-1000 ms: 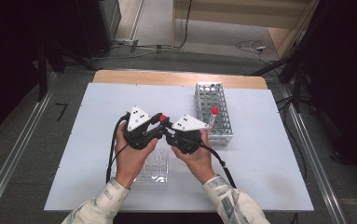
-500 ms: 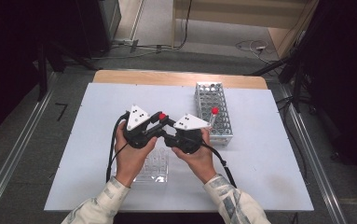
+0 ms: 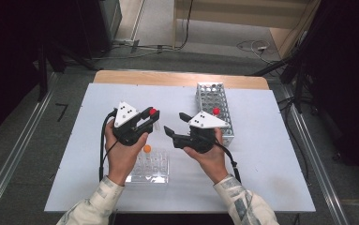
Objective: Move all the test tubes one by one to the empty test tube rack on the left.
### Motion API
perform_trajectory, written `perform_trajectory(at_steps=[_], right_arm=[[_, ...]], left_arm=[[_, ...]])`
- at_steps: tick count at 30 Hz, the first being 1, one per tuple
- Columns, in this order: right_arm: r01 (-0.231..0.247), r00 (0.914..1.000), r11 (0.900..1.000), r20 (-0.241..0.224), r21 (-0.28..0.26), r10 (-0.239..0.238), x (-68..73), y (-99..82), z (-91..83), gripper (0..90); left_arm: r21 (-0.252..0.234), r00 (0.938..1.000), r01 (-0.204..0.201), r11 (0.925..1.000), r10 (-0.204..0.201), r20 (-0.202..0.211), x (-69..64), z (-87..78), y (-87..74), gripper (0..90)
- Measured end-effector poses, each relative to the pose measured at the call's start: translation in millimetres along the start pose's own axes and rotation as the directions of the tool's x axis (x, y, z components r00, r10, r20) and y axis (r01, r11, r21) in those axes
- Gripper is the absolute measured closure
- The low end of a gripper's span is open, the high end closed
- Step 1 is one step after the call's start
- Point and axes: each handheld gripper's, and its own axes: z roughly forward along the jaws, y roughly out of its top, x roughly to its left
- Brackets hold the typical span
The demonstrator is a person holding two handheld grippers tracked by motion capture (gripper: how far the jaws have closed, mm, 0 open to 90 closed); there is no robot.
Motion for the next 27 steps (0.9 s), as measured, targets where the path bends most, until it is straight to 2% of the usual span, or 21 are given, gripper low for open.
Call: perform_trajectory(at_steps=[9, 27], right_arm=[[-0.014, 0.9993, 0.9997, 0.034, -0.017, 0.015, -12.3, -7.1, -16.6, 27.7], [-0.042, 0.9943, 0.9988, 0.096, -0.025, 0.044, -35.9, -21.7, -45.4, 27.4]], left_arm=[[-0.004, 0.9997, -0.004, 1.0000, 0.004, -0.023, 7.3, -16.6, 1.1, 71.1], [-0.014, 0.9967, 0.023, 0.9997, -0.024, -0.077, 26.5, -46.2, -3.1, 71.1]])
